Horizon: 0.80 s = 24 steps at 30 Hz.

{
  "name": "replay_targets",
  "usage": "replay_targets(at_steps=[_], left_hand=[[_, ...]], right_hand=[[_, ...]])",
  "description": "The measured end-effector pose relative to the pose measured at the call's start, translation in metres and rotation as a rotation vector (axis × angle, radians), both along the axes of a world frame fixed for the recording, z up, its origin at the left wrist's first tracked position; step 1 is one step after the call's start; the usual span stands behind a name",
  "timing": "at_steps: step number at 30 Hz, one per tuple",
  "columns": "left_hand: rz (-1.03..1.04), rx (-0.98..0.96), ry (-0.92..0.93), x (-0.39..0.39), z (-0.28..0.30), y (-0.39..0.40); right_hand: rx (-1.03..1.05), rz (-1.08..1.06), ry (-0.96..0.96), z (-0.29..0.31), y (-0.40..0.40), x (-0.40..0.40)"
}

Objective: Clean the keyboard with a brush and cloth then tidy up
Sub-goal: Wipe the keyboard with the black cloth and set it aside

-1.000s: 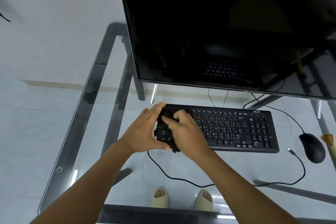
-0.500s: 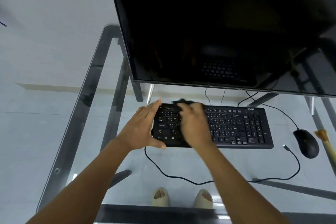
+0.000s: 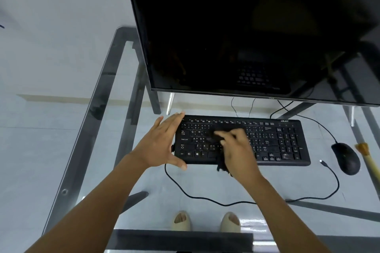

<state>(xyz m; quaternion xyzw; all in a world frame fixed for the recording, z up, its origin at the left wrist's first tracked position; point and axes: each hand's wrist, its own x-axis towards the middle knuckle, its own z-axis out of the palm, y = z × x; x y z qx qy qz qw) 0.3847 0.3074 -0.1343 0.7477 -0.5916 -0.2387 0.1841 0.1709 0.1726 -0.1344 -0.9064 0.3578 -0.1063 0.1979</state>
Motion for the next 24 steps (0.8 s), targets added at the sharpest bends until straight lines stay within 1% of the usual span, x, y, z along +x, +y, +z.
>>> replay_targets(at_steps=[2, 5, 7, 9, 10, 11, 12, 14, 17, 19, 20, 21, 24], left_hand=[[0.009, -0.003, 0.000, 0.000, -0.001, 0.001], [-0.009, -0.015, -0.034, 0.001, -0.003, 0.001], [-0.026, -0.025, -0.057, 0.001, -0.003, 0.001], [-0.031, -0.012, -0.045, 0.001, 0.000, 0.001], [-0.031, -0.008, -0.038, 0.002, 0.000, 0.000], [-0.031, -0.006, -0.035, 0.002, -0.001, 0.000], [-0.031, -0.007, -0.037, 0.002, -0.002, 0.001], [-0.030, -0.010, -0.041, 0.001, -0.003, 0.001], [-0.036, -0.024, -0.063, 0.001, -0.003, 0.002], [-0.039, -0.025, -0.077, 0.004, -0.003, 0.003], [-0.044, -0.012, -0.085, 0.005, -0.002, 0.003], [-0.047, 0.004, -0.095, 0.006, -0.002, 0.002], [-0.063, 0.055, -0.142, 0.006, 0.001, 0.002]], right_hand=[[-0.015, -0.026, -0.051, 0.000, 0.015, 0.007], [0.053, 0.266, -0.021, 0.003, 0.068, 0.030], [0.119, 0.361, -0.004, 0.007, 0.069, 0.026], [0.098, 0.365, 0.066, 0.009, 0.044, -0.003], [0.053, 0.320, 0.109, 0.010, 0.030, -0.019], [0.009, 0.259, 0.085, 0.008, 0.020, -0.037], [0.011, 0.220, 0.059, 0.007, 0.015, -0.047], [0.008, 0.183, 0.049, 0.007, 0.024, -0.042], [-0.022, 0.308, -0.056, 0.001, 0.061, -0.001], [-0.012, 0.378, -0.073, -0.001, 0.067, 0.014], [0.012, 0.325, -0.091, -0.002, 0.059, 0.011], [-0.057, 0.277, -0.036, -0.001, 0.044, 0.001], [-0.018, -0.145, 0.040, 0.026, -0.005, -0.056]])
